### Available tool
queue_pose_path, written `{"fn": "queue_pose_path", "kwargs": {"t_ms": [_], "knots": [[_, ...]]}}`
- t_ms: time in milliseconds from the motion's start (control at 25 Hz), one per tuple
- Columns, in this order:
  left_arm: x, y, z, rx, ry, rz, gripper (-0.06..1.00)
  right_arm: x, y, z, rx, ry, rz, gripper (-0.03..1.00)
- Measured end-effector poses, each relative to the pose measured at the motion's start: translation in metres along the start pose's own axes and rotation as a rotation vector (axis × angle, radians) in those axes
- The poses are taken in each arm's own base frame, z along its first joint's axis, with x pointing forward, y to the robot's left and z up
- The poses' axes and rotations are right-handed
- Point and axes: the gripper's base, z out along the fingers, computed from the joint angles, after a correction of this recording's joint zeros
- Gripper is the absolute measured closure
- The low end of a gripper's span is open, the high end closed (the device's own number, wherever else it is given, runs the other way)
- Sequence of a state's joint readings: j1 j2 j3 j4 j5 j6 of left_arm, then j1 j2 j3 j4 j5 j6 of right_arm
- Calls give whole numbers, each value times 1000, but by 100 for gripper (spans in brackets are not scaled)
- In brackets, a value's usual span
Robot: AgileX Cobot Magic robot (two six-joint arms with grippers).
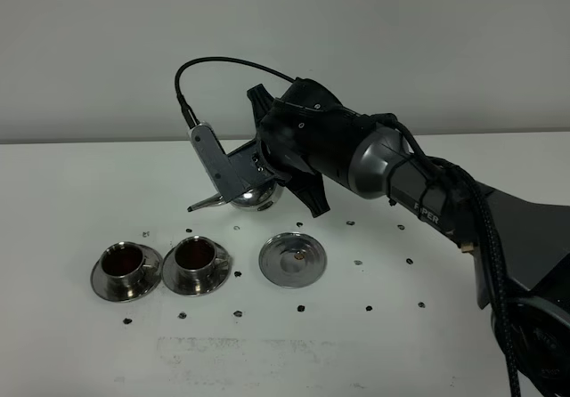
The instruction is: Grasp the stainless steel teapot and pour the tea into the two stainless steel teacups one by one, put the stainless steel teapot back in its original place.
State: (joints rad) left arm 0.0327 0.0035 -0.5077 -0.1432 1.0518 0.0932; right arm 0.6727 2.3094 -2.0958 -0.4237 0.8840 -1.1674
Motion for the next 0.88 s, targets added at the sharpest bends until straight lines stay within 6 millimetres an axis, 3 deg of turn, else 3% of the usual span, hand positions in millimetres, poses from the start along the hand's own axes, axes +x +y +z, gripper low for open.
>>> {"fn": "queue_pose_path", "kwargs": {"t_ms": [160,400,680,880], "knots": [[0,0,0,0,0,0,45,4,-4,-21,-32,-36,225,76],[0,0,0,0,0,0,45,18,-13,-73,-15,-62,584,76],[0,0,0,0,0,0,45,24,28,-109,-118,-152,869,76],[0,0,0,0,0,0,45,14,58,-107,-245,-183,1090,76]]}}
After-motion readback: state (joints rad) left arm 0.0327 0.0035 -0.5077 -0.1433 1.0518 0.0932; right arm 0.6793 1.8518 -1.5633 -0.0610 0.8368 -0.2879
